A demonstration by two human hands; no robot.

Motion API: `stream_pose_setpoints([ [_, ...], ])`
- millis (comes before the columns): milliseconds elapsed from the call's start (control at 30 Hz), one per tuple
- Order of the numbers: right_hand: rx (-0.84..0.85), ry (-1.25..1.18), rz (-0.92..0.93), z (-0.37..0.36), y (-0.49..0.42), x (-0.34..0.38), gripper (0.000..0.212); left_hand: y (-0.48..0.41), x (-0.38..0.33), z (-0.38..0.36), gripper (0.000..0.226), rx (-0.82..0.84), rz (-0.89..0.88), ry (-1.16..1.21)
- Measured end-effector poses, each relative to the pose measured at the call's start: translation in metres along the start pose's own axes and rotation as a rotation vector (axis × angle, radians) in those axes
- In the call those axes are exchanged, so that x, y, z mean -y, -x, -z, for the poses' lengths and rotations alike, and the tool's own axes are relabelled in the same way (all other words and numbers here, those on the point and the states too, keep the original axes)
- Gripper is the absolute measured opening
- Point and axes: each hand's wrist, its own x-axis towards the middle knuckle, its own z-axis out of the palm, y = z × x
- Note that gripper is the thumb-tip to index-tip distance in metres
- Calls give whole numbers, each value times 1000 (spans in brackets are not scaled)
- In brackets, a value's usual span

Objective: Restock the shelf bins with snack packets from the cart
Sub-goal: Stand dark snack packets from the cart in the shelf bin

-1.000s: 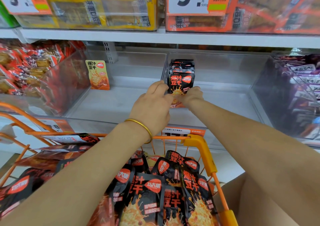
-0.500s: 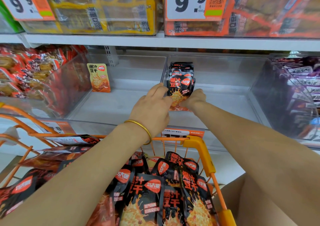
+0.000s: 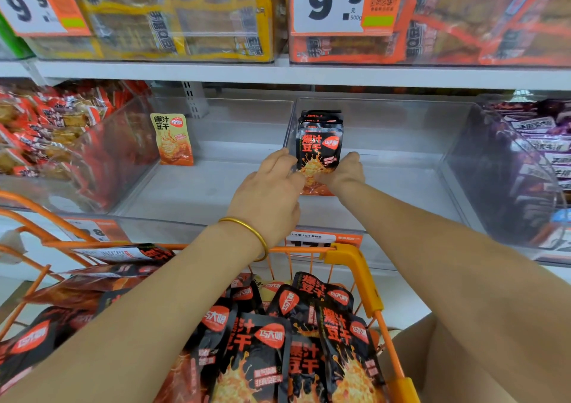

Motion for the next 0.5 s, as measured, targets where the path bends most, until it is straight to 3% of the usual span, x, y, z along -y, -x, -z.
stream_pose_setpoints([
  [200,-32,20,39,-1,-2,1,65,0,0,0,38,8,0,-9],
  [500,55,73,-36,-2,-4,-1,81,-1,0,1,38,26,13,-26],
])
